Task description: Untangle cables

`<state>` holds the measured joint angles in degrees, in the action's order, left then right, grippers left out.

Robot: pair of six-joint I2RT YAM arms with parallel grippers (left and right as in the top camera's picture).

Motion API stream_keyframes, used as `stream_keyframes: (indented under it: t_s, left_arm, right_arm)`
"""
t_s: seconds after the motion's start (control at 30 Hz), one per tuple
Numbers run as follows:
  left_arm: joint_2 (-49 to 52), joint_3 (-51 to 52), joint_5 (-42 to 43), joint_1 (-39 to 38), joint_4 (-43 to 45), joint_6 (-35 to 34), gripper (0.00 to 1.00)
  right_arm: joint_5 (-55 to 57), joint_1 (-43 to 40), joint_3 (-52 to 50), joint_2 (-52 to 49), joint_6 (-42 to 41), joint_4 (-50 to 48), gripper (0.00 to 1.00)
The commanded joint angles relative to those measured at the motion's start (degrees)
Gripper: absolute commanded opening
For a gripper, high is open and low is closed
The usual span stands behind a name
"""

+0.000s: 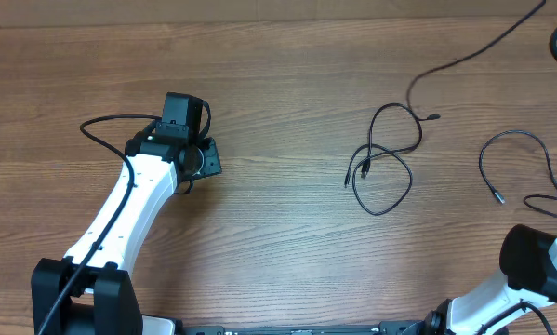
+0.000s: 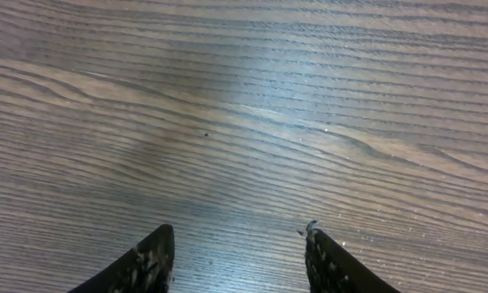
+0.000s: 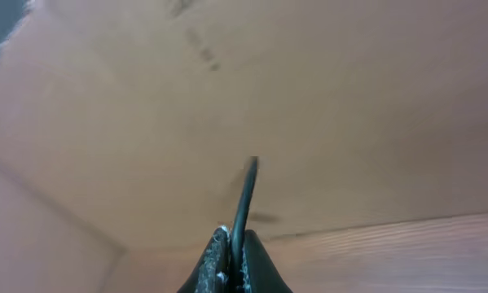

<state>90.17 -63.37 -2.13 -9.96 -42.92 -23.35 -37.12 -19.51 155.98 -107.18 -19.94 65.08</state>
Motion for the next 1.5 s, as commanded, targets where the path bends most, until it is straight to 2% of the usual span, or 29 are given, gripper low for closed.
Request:
stream_keyframes:
  t_s: [0.0, 0.2, 0.3, 0.5, 0.53, 0.57, 0.63, 0.67, 0.7, 1.0, 1.17, 1.47]
  left_arm:
    - [0.48, -0.39, 0.68, -0.22, -0.37, 1.51, 0.52]
    - [0.48, -0.39, 0.7, -0.22, -0.37, 1.49, 0.52]
    - [0.48, -0.39, 0.68, -0.22, -0.35, 1.49, 0.52]
    - [0.48, -0.39, 0.74, -0.22, -0.35, 1.49, 0.52]
    - [0.48, -0.39, 0.85, -0.22, -0.37, 1.51, 0.52]
    - [0.48, -0.39, 1.2, -0.22, -0.35, 1.51, 0.52]
    - [0.48, -0.39, 2.21, -0.22, -0.33, 1.51, 0.53]
    - [0.48, -0.39, 2.23, -0.22, -0.33, 1.51, 0.53]
    - [0.48, -0.39, 2.19, -0.22, -0.33, 1.51, 0.54]
    - [0.48, -0.39, 2.19, -0.22, -0.33, 1.51, 0.55]
    - [0.48, -0.39, 2.19, -0.22, -0.33, 1.51, 0.55]
    - [0.48, -0.39, 2.16, -0.22, -0.28, 1.51, 0.55]
  right_arm:
    - [16.52, -0.13, 0.31, 0.28, -0.87, 0.28, 0.04]
    - [45.13, -0.13, 0.15, 0.22, -0.87, 9.68, 0.04]
    - [54.97, -0.13, -1.46, 0.17, -1.11, 14.03, 0.04]
    - [56.3, -0.11, -7.28, 0.13, -1.09, 19.3, 0.06]
    - [54.84, -0.11, -8.7, 0.13, -1.07, 19.87, 0.12]
    - [52.87, -0.11, -9.88, 0.13, -1.05, 20.15, 0.26]
    - [47.58, -0.11, -11.76, 0.11, -0.98, 21.03, 0.65]
    - [44.94, -0.11, -12.7, 0.11, -0.98, 21.64, 0.76]
    - [42.69, -0.11, -13.53, 0.11, -0.98, 22.34, 0.79]
    - [35.1, -0.11, -18.97, 0.11, -0.74, 29.64, 0.87]
    - [29.09, 0.9, -25.18, 0.11, 5.53, 31.47, 0.87]
    - [24.39, 10.03, -46.21, 0.11, 12.79, 22.93, 0.87]
